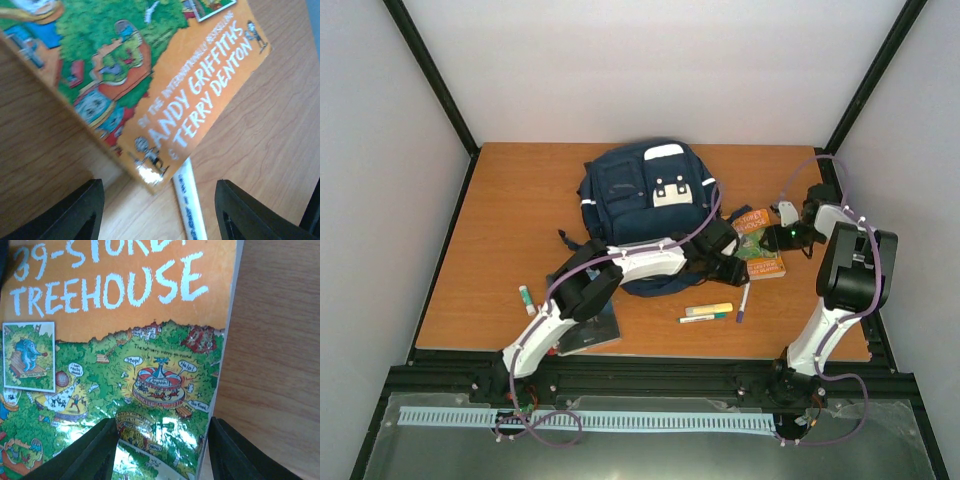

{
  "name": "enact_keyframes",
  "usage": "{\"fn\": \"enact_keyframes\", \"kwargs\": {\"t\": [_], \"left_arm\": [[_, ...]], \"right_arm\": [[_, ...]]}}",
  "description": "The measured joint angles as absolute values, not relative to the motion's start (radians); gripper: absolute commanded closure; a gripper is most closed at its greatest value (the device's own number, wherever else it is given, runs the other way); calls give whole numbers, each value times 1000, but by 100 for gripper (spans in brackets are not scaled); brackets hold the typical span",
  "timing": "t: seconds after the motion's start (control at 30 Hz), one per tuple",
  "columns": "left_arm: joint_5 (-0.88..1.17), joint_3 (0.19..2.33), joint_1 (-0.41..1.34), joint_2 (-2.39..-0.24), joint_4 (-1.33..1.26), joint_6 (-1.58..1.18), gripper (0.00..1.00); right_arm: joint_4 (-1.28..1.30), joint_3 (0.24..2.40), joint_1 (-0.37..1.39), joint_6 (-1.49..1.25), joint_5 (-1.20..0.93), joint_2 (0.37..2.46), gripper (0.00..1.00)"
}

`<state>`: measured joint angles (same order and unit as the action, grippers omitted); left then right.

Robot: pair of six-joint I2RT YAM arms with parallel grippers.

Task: Pack the student bag
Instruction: Pick up the book from the center of the board.

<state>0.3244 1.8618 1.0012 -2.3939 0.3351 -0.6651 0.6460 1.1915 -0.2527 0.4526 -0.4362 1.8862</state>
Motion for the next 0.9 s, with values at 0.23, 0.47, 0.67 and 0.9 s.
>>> {"fn": "enact_keyframes", "kwargs": {"t": [0.23, 0.47, 0.67, 0.9], "left_arm": [[221, 1783, 999, -2320, 346, -732, 31], [163, 1772, 986, -2290, 330, -813, 31], [160, 1790, 957, -2326, 287, -979, 31], [121, 1863, 950, -2383, 282, -1112, 30]], "right_arm": [[706, 1186, -299, 434, -439, 1860, 49], [733, 1207, -315, 432, -466, 1855, 52], [722, 1244, -314, 416, -480, 1905, 74], [723, 1262, -314, 366, -458, 1930, 96]]}}
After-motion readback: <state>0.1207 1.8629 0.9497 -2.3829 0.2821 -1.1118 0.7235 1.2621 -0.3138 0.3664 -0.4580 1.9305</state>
